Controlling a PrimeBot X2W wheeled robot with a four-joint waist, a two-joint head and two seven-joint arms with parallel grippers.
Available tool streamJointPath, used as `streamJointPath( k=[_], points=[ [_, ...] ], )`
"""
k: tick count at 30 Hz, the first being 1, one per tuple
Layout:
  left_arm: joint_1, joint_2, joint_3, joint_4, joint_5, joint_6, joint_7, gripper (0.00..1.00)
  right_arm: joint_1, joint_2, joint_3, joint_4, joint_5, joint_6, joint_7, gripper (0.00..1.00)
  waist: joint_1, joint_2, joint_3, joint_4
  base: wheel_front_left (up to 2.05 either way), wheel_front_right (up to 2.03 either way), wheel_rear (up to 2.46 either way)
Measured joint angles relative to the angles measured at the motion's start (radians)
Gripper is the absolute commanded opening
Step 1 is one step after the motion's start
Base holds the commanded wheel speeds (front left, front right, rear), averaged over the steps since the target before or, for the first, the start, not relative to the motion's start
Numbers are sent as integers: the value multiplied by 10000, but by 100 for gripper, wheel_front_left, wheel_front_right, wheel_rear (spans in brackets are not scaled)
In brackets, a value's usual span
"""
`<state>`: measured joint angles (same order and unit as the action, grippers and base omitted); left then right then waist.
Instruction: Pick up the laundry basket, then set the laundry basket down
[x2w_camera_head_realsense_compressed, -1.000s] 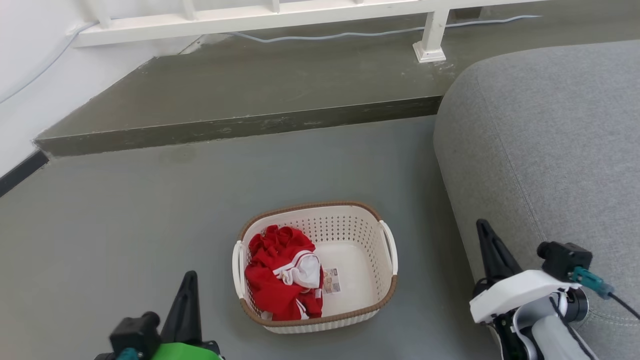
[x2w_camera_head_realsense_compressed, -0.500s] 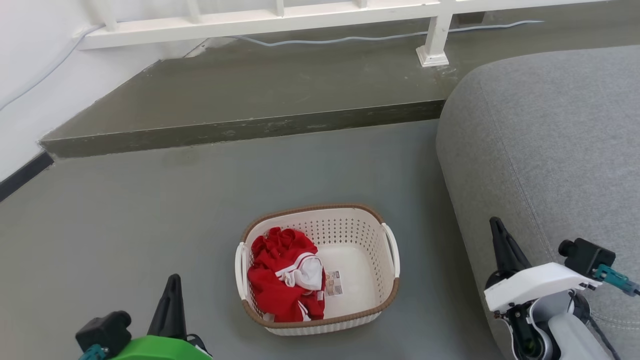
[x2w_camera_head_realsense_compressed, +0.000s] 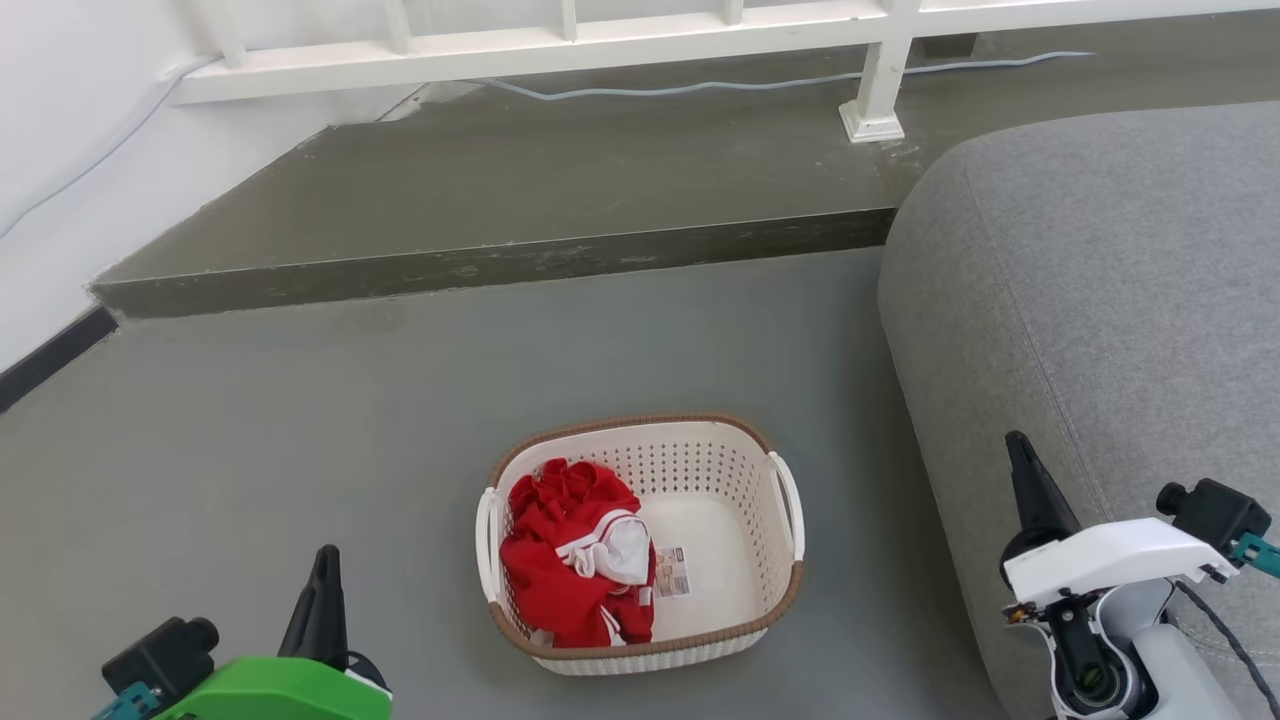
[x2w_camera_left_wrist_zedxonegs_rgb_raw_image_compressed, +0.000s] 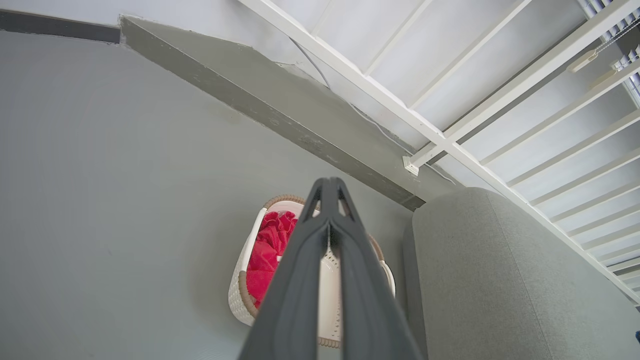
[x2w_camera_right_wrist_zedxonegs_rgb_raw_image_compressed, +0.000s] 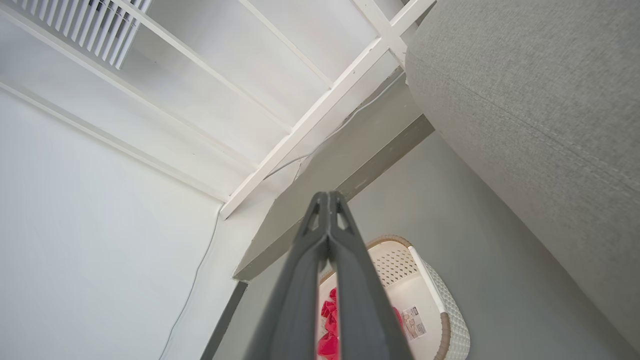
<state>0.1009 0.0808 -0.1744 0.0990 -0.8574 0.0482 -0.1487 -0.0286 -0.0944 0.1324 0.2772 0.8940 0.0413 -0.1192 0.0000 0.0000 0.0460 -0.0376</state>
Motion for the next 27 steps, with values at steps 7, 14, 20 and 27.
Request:
streamJointPath(
  k=[7, 14, 20, 27],
  points=[
    [-139, 54, 150, 180, -1020, -178, 221, 0, -18, 4, -261, -4, 945, 33, 209, 0, 0, 0, -51, 45, 0, 0, 0],
    [-269, 84, 322, 316, -2059, -368, 428, 0, -29, 19, -508, -8, 1841, 115, 460, 0, 0, 0, -102, 90, 0, 0, 0],
    [-411, 109, 453, 483, -2938, -499, 564, 0, -38, 27, -711, -8, 2650, 215, 614, 0, 0, 0, -147, 129, 0, 0, 0],
    [-595, 153, 606, 612, -3960, -673, 780, 0, -46, 40, -970, -8, 3542, 318, 867, 0, 0, 0, -199, 175, 0, 0, 0]
  ],
)
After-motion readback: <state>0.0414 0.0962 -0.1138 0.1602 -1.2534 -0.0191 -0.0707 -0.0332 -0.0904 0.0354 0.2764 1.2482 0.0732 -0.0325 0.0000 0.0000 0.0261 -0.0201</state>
